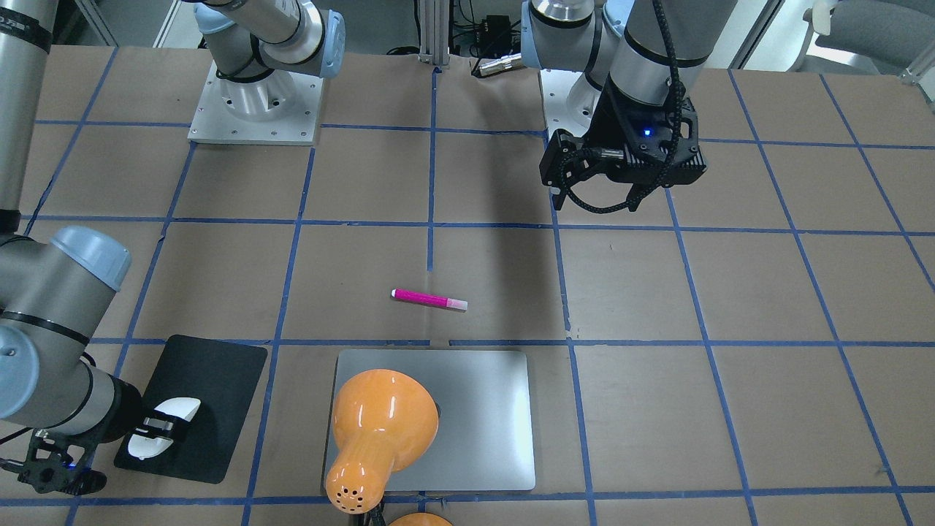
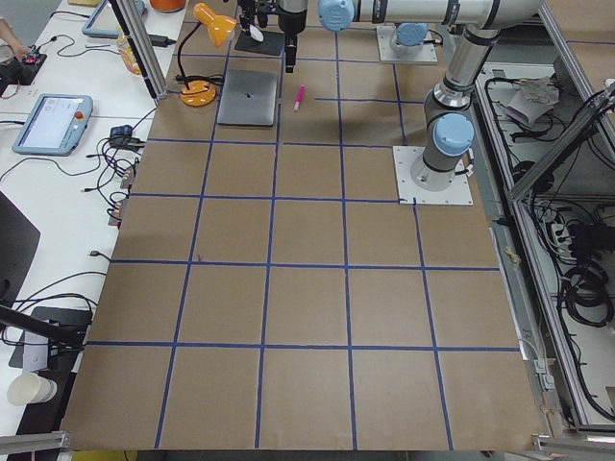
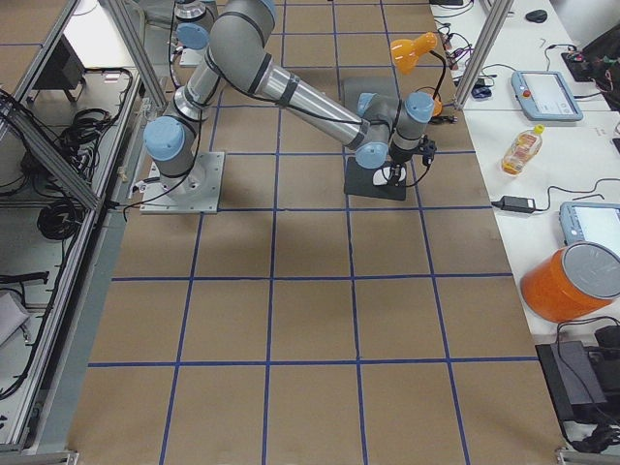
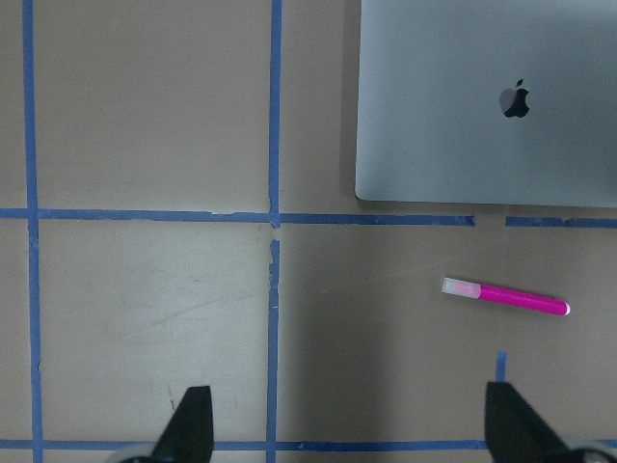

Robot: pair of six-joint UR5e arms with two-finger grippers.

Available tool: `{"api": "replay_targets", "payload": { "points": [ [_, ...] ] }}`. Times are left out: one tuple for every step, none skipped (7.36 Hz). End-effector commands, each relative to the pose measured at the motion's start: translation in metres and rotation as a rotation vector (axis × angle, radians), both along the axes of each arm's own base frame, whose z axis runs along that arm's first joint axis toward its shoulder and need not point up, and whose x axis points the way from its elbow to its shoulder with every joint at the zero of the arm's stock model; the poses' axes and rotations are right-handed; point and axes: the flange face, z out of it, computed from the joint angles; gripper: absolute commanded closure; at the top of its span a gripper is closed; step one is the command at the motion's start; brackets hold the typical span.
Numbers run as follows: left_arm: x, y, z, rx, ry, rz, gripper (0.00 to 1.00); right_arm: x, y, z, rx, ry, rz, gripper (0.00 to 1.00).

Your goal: Place pen and mouse around notebook

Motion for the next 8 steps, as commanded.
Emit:
{"api": "replay_targets", "payload": {
  "points": [
    [0.0,0.001,0.003,-0.004,0.001,0.0,0.0,0.005,0.005,-0.006,0.053,-0.015,-0.017,0.36],
    [0.0,0.001,0.003,-0.006,0.001,0.005,0.0,0.007,0.007,0.0,0.068,-0.018,-0.016,0.36],
    [0.001,0.002,0.006,-0.01,-0.001,0.014,0.0,0.01,0.01,0.005,0.083,-0.022,-0.013,0.34],
    [0.001,0.001,0.005,-0.009,-0.001,0.016,0.0,0.01,0.011,0.002,0.087,-0.026,-0.012,0.11],
    [0.001,0.001,0.005,-0.009,-0.001,0.016,0.0,0.01,0.01,0.002,0.084,-0.025,-0.01,0.0],
    [0.002,0.001,0.005,-0.009,-0.003,0.017,0.0,0.011,0.011,0.002,0.084,-0.032,-0.011,0.0],
    [0.002,0.001,0.005,-0.009,-0.004,0.017,0.0,0.011,0.01,0.012,0.066,-0.045,-0.014,0.0],
    [0.002,0.001,0.005,-0.009,-0.004,0.017,0.0,0.012,0.011,0.046,0.025,-0.033,-0.01,0.0]
  ]
}}
